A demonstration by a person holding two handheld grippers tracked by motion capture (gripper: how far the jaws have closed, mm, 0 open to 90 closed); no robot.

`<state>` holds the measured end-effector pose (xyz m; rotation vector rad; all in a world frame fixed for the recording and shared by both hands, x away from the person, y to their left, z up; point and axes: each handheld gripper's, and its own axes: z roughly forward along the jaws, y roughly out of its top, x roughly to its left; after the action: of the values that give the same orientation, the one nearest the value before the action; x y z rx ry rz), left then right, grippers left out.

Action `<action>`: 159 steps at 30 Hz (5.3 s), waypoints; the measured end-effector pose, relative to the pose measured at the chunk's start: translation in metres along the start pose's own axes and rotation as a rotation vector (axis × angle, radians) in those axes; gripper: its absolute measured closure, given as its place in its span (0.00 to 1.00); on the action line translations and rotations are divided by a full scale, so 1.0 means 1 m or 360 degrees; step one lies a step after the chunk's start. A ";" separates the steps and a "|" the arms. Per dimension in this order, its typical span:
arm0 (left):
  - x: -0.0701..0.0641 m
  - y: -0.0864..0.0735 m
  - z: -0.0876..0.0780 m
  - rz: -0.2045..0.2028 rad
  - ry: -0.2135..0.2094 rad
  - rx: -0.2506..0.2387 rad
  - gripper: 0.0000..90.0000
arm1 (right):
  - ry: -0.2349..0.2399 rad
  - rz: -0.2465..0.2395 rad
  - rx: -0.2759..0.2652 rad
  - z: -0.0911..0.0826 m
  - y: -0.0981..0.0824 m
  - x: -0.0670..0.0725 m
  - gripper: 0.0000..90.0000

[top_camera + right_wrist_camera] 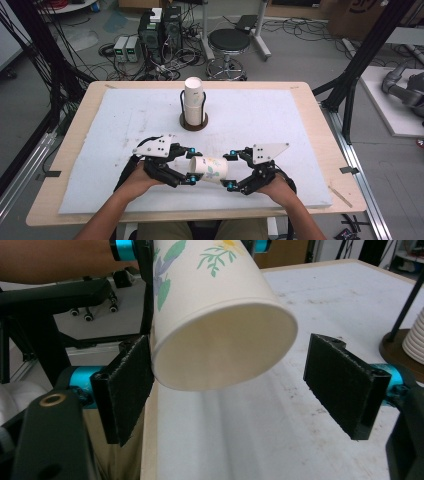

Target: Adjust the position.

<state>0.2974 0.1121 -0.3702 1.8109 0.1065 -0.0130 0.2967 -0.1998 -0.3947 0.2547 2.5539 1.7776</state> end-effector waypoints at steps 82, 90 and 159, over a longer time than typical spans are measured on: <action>-0.001 0.015 0.012 0.0055 0.0217 0.0619 0.18 | -0.0022 -0.0250 0.0856 0.029 0.083 -0.005 0.37; 0.001 0.018 0.020 0.0093 0.0218 0.0708 0.19 | -0.0034 -0.0286 0.0967 0.038 0.090 -0.004 0.37; 0.014 -0.021 -0.010 -0.0128 0.0472 0.0395 0.41 | -0.0462 -0.0028 0.0358 -0.031 0.046 -0.013 0.24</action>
<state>0.3088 0.1282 -0.3893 2.0458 0.4037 0.1933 0.3118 -0.2146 -0.3418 0.4561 2.5291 1.3306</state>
